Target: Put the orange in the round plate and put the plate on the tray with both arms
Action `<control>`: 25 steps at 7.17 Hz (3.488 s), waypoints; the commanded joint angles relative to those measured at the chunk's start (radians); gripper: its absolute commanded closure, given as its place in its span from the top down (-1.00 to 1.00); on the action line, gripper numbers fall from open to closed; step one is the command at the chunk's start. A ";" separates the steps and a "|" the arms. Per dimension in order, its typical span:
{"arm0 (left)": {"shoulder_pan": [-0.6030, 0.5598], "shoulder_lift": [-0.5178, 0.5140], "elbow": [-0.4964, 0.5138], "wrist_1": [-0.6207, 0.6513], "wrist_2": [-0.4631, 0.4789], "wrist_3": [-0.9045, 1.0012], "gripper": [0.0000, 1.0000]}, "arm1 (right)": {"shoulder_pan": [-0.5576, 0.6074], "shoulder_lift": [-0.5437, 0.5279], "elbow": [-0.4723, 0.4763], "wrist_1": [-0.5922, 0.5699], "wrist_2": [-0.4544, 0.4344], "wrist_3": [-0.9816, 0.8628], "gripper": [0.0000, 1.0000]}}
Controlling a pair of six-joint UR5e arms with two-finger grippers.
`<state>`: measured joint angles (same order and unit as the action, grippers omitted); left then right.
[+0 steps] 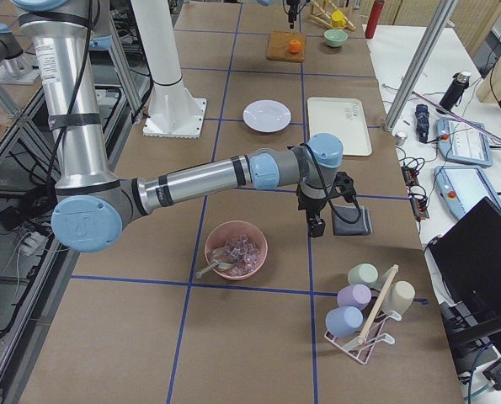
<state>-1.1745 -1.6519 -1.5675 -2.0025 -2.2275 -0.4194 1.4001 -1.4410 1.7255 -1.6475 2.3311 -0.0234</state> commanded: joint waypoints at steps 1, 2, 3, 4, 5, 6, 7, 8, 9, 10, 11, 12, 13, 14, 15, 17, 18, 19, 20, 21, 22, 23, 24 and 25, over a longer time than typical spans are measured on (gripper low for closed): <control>0.098 -0.058 0.024 0.002 0.051 -0.050 0.95 | -0.001 -0.001 0.002 0.000 -0.004 0.002 1.00; 0.099 -0.075 0.049 0.001 0.051 -0.036 0.94 | -0.004 -0.001 0.002 0.000 -0.003 0.002 1.00; 0.101 -0.106 0.096 -0.005 0.051 -0.035 0.94 | -0.004 -0.001 0.002 0.000 -0.003 0.003 1.00; 0.101 -0.111 0.104 -0.004 0.051 -0.035 0.94 | -0.004 -0.001 0.000 0.000 -0.004 0.002 1.00; 0.101 -0.105 0.104 -0.005 0.051 -0.026 0.93 | -0.006 -0.001 0.002 0.000 -0.004 0.002 1.00; 0.099 -0.097 0.106 0.004 0.042 0.058 0.93 | -0.006 -0.001 0.002 0.000 -0.003 0.003 1.00; 0.101 -0.107 0.122 0.002 0.046 0.054 0.93 | -0.006 -0.001 0.002 0.000 0.000 0.005 1.00; 0.104 -0.108 0.124 -0.001 0.048 0.054 0.93 | -0.006 -0.001 0.003 0.000 0.001 0.005 1.00; 0.113 -0.109 0.151 -0.010 0.048 0.056 0.93 | -0.007 -0.001 0.002 0.000 0.001 0.005 1.00; 0.119 -0.114 0.152 -0.010 0.048 0.056 0.89 | -0.012 -0.002 0.002 0.000 0.001 0.005 1.00; 0.119 -0.114 0.153 -0.010 0.048 0.059 0.84 | -0.015 -0.002 0.002 0.000 0.001 0.005 1.00; 0.119 -0.123 0.153 -0.009 0.048 0.060 0.84 | -0.016 -0.002 0.000 0.000 -0.001 0.005 1.00; 0.121 -0.124 0.156 -0.009 0.048 0.057 0.84 | -0.018 -0.002 0.000 0.000 -0.001 0.005 1.00; 0.119 -0.124 0.156 -0.009 0.048 0.054 0.52 | -0.019 -0.002 0.000 0.000 -0.001 0.005 1.00; 0.119 -0.126 0.150 -0.004 0.046 0.051 -0.81 | -0.019 -0.002 0.000 0.000 -0.001 0.005 1.00; 0.119 -0.179 0.132 0.039 0.007 -0.084 -1.00 | -0.027 -0.002 0.002 0.002 0.001 0.029 1.00; 0.119 -0.237 0.086 0.118 -0.036 -0.173 -1.00 | -0.029 -0.002 0.003 0.002 0.001 0.031 1.00; 0.160 -0.290 -0.002 0.207 -0.041 -0.297 -1.00 | -0.029 -0.002 0.006 0.002 0.001 0.033 1.00; 0.241 -0.317 -0.091 0.288 -0.034 -0.399 -1.00 | -0.030 -0.001 0.006 0.002 -0.001 0.039 1.00; 0.316 -0.413 -0.115 0.356 -0.021 -0.574 -1.00 | -0.032 -0.001 0.006 0.002 -0.001 0.040 1.00; 0.422 -0.525 -0.114 0.420 0.039 -0.722 -1.00 | -0.035 -0.001 0.006 0.002 -0.001 0.042 1.00; 0.525 -0.616 -0.103 0.459 0.152 -0.824 -1.00 | -0.044 -0.001 0.006 0.002 -0.001 0.056 1.00; 0.612 -0.702 -0.068 0.493 0.217 -0.887 -1.00 | -0.056 0.001 0.006 0.002 -0.003 0.072 1.00; 0.630 -0.792 0.034 0.493 0.227 -0.918 -1.00 | -0.059 0.001 0.006 0.002 -0.003 0.074 1.00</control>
<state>-0.6023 -2.3333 -1.6224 -1.5280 -2.0433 -1.2748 1.3482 -1.4409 1.7319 -1.6460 2.3291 0.0422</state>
